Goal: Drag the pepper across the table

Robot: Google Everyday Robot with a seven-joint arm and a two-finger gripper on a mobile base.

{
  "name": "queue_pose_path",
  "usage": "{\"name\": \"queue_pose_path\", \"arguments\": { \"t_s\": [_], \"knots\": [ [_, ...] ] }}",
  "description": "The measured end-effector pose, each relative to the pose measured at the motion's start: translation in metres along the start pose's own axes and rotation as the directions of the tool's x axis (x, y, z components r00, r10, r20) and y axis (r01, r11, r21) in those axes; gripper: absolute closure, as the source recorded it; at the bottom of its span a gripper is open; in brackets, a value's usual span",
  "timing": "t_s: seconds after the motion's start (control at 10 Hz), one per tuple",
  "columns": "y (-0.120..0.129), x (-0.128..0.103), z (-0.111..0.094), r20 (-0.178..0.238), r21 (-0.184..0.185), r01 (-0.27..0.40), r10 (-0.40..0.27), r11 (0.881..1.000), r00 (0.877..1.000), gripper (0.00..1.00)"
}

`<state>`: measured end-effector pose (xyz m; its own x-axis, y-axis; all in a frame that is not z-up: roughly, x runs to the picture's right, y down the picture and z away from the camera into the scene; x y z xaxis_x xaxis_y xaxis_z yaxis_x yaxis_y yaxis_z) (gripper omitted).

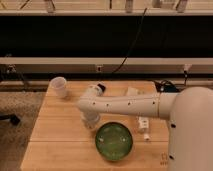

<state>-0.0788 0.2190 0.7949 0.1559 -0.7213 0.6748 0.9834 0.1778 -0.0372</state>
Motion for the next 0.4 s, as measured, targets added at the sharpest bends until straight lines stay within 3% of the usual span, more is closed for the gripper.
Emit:
{"name": "queue_pose_path", "arguments": {
  "t_s": [0.4],
  "knots": [
    [-0.0002, 0.0068, 0.0007, 0.003, 0.006, -0.003, 0.002, 1.000, 1.000, 0.98]
  ]
}}
